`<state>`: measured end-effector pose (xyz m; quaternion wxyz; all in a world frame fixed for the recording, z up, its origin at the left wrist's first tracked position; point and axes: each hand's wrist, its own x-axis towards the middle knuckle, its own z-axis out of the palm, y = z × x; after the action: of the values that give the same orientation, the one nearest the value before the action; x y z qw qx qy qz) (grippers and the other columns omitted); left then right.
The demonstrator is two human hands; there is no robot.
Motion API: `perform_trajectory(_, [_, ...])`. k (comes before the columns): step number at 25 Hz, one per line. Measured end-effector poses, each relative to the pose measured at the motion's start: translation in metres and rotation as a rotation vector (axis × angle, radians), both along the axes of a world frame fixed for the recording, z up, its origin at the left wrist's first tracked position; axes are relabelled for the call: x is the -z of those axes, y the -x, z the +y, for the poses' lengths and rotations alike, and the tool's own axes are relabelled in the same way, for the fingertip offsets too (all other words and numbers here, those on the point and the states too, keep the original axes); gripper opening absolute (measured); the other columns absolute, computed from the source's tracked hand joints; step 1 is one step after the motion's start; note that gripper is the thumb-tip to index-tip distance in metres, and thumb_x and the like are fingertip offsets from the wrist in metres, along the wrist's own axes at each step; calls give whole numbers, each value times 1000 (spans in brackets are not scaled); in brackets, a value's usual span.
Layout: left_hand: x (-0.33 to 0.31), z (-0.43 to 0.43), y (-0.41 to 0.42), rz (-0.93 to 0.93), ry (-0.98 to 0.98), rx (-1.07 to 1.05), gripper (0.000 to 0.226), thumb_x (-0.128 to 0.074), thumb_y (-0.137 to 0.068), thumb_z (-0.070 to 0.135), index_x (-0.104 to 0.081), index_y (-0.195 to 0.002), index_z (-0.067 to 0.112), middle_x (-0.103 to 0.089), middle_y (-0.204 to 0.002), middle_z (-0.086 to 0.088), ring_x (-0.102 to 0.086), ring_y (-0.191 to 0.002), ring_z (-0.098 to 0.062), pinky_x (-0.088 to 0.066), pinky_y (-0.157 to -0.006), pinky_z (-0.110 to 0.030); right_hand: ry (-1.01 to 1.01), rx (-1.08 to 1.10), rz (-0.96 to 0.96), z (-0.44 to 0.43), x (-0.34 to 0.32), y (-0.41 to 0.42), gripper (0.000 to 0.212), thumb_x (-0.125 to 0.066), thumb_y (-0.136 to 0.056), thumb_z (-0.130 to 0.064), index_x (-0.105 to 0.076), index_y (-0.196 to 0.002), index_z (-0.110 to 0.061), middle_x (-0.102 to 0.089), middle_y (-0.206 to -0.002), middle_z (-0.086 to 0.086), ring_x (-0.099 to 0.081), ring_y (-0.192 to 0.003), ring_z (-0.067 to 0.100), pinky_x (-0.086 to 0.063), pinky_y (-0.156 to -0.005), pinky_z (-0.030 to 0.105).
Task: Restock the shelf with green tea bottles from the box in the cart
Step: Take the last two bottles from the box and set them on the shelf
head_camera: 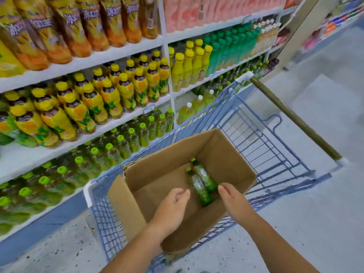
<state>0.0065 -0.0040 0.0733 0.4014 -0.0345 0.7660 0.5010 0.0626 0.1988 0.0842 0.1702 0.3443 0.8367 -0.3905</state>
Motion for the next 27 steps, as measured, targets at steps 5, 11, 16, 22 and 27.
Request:
perform_trajectory(5, [69, 57, 30, -74, 40, 75, 52, -38, -102, 56, -48, -143, 25, -56, -136, 9, -51, -118, -9, -38, -96, -26, -36, -65, -143, 46, 58, 46, 49, -34, -104, -47, -45, -143, -20, -59, -129, 2, -52, -116, 20, -36, -90, 30])
perform_trajectory(11, [190, 123, 53, -194, 122, 32, 55, -39, -103, 54, -43, -147, 21, -53, -142, 1, -52, -124, -18, -40, -101, -31, -85, -305, -322, 100, 171, 109, 46, -33, -105, -44, -49, -137, -14, -61, -127, 9, -53, -102, 21, -37, -85, 31])
perform_trajectory(16, [277, 158, 61, -223, 234, -31, 40, -48, -101, 48, -57, -129, 21, -64, -126, -3, -60, -115, -24, -44, -94, -31, -155, -489, -471, 123, 266, 140, 42, -35, -106, -37, -51, -132, -8, -55, -132, 16, -52, -121, 32, -39, -89, 33])
perform_trajectory(22, [330, 190, 56, -292, 224, -238, 47, -71, -91, 33, -46, -129, 26, -60, -115, 10, -59, -106, -13, -43, -80, -25, -263, -459, -471, 132, 327, 159, 31, -51, -100, -31, -51, -119, -6, -61, -118, 16, -62, -105, 32, -43, -72, 29])
perform_trajectory(27, [344, 208, 54, -277, 287, -340, 40, -79, -81, 28, -49, -108, 31, -58, -93, 16, -59, -83, -5, -40, -64, -21, -308, -509, -426, 134, 344, 168, 38, -68, -89, -37, -63, -112, -8, -66, -116, 14, -66, -104, 31, -54, -80, 33])
